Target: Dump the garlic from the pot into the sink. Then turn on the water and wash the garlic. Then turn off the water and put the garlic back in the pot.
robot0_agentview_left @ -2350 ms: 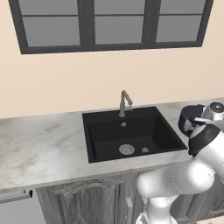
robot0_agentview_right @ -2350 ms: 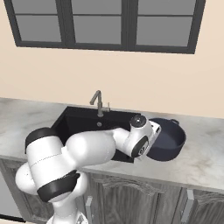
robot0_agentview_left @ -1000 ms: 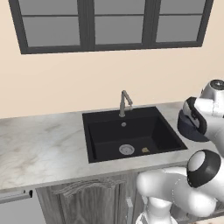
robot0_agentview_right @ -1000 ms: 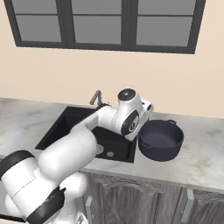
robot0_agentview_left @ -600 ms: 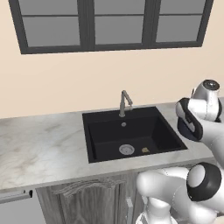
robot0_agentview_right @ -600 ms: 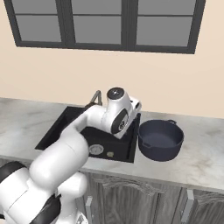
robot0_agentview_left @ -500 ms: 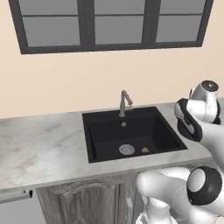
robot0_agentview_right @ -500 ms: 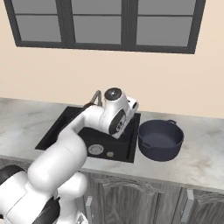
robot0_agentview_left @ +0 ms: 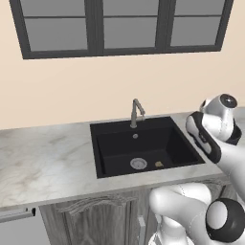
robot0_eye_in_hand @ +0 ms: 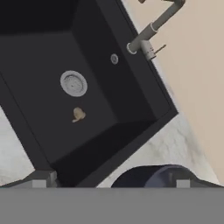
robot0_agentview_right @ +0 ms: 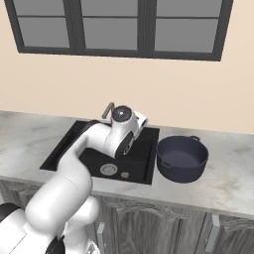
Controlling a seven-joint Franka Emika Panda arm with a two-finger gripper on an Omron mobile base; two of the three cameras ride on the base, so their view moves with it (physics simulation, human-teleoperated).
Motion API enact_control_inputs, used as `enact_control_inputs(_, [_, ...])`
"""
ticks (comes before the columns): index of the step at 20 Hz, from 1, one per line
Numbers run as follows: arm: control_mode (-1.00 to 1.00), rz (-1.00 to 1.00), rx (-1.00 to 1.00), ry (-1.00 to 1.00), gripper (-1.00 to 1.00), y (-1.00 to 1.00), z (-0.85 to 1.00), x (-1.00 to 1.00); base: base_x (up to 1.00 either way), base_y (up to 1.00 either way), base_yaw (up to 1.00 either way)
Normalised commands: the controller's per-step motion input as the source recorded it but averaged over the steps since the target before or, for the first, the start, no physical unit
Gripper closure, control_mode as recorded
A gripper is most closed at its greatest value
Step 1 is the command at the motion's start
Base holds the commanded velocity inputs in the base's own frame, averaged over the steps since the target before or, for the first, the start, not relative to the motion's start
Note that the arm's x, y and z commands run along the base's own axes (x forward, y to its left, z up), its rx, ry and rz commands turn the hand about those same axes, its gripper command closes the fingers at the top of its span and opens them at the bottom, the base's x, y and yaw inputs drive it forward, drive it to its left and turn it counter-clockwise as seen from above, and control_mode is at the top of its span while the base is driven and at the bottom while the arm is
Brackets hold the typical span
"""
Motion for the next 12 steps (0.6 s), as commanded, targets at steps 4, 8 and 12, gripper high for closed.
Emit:
enact_control_inputs(4, [-1.00,0.00,0.14,0.14,-1.00,0.16,0.02,0.00,0.00,0.00,0.00])
enact_control_inputs(8, [-1.00,0.00,0.13,0.18,-1.00,0.01,0.01,0.02,0.00,0.00,0.00])
enact_control_inputs(12, [-1.00,-0.01,0.14,0.04,-1.00,0.19,0.00,0.21,0.00,0.00,0.00])
